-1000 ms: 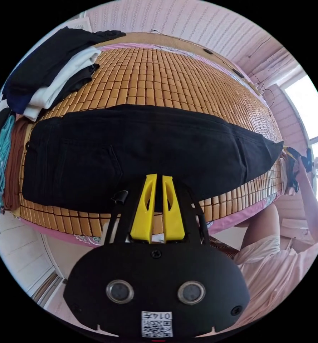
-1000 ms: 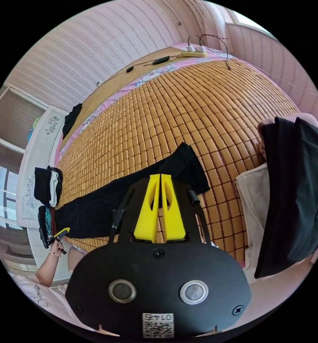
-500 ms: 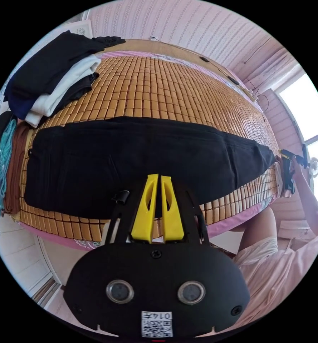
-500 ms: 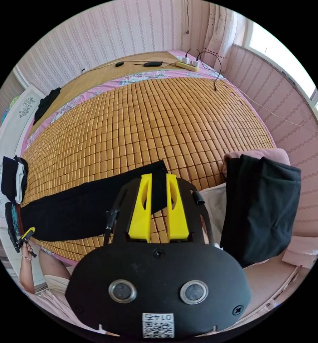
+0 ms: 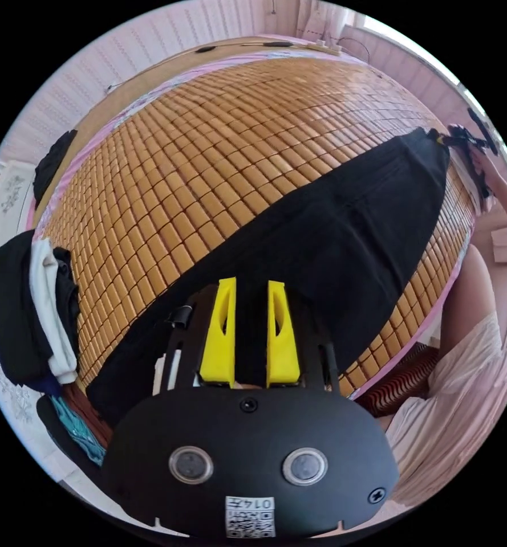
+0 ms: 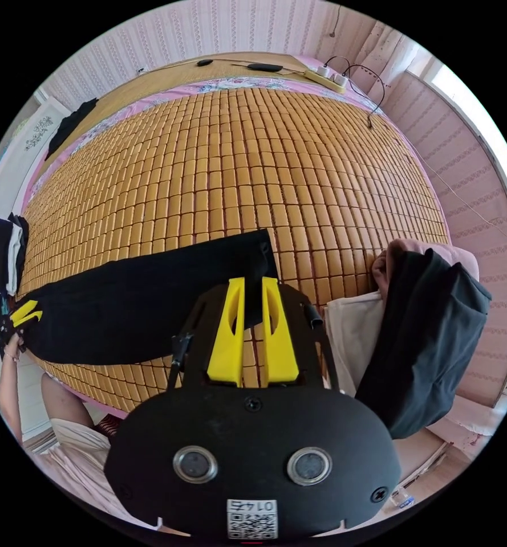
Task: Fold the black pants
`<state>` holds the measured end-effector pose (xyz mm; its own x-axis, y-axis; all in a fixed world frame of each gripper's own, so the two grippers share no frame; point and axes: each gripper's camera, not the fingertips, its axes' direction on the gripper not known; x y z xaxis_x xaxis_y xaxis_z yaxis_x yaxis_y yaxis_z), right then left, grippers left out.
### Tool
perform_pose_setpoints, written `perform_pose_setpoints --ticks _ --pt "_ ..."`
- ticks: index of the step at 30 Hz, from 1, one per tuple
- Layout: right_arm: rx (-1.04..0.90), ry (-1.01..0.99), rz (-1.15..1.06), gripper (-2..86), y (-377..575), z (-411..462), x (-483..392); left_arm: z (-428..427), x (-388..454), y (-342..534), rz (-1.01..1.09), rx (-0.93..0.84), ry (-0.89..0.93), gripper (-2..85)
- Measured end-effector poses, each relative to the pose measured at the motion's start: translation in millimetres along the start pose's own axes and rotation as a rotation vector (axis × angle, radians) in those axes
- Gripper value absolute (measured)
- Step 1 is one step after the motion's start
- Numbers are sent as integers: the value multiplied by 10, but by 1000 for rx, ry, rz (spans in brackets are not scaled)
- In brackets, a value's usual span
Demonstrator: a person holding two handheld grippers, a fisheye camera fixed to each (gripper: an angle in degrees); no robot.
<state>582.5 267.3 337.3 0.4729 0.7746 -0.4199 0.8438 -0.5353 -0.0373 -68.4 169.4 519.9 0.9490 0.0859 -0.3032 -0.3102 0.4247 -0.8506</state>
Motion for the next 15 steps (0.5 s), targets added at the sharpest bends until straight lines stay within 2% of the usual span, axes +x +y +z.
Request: perform_pose_setpoints --ticks 3,7,11,15 --pt "34 -65 29 49 -27 -121 80 -21 78 -69 32 -31 9 1" --pt "7 -138 68 48 -144 -201 133 -168 163 -61 68 -9 -19 -8" --pt "-19 -173 82 49 -242 -275 136 -517 225 5 78 92 -80 -9" --pt "-41 -151 123 51 -351 -215 131 -599 119 25 -11 158 -118 -10"
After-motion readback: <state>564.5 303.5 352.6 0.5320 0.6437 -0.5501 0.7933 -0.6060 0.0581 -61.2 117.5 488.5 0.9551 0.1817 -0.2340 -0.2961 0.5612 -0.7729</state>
